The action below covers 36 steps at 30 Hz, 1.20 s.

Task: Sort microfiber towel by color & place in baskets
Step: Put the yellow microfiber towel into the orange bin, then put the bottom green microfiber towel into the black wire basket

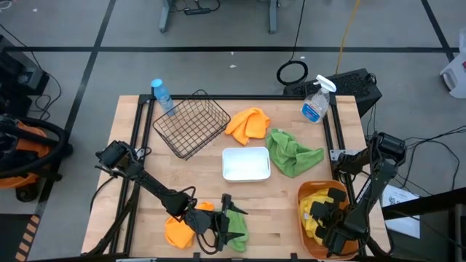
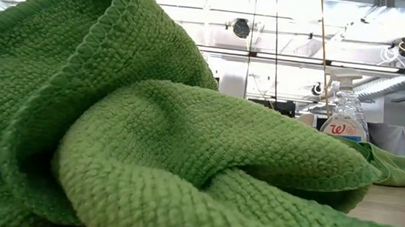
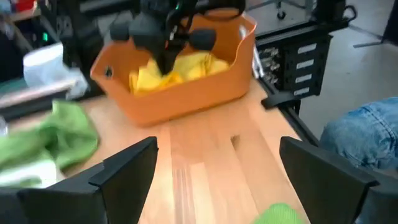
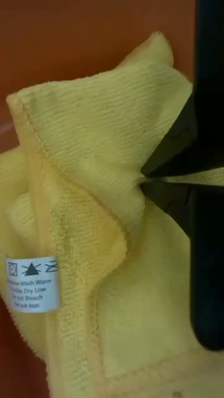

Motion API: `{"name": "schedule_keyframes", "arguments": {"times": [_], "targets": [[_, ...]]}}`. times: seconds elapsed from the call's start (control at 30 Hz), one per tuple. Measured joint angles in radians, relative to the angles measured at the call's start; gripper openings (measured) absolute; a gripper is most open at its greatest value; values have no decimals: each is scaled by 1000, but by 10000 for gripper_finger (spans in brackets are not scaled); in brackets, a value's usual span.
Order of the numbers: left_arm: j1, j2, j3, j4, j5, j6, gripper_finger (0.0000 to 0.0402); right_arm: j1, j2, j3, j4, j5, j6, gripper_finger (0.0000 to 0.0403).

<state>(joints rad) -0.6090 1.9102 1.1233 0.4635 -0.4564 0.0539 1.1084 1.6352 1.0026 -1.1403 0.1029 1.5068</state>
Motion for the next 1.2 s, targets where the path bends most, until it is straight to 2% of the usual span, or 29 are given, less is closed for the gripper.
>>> {"name": "schedule_keyframes", "arguments": {"times": [0.2,0.37,0.53,0.63,0.77,0.87,1.2], "targets": [[-10,-9,0,-215,-12,-243,342,5,0,96,-136,4,-11,52],[-47,-38,0,-361,14,-414,342,32,0,232,-269,79,-23,59],[-81,-104,2,-423,21,-421,342,67,-1,316,-325,201,-3,59],[-96,-159,15,-540,32,-418,342,89,-1,334,-318,316,-7,59],[-80,-216,32,-707,108,-545,342,104,-1,334,-290,464,-8,59],[-62,-212,33,-785,142,-611,342,106,-1,333,-235,582,-19,59],[31,-133,33,-787,168,-461,342,87,-1,333,121,801,-373,59]]}}
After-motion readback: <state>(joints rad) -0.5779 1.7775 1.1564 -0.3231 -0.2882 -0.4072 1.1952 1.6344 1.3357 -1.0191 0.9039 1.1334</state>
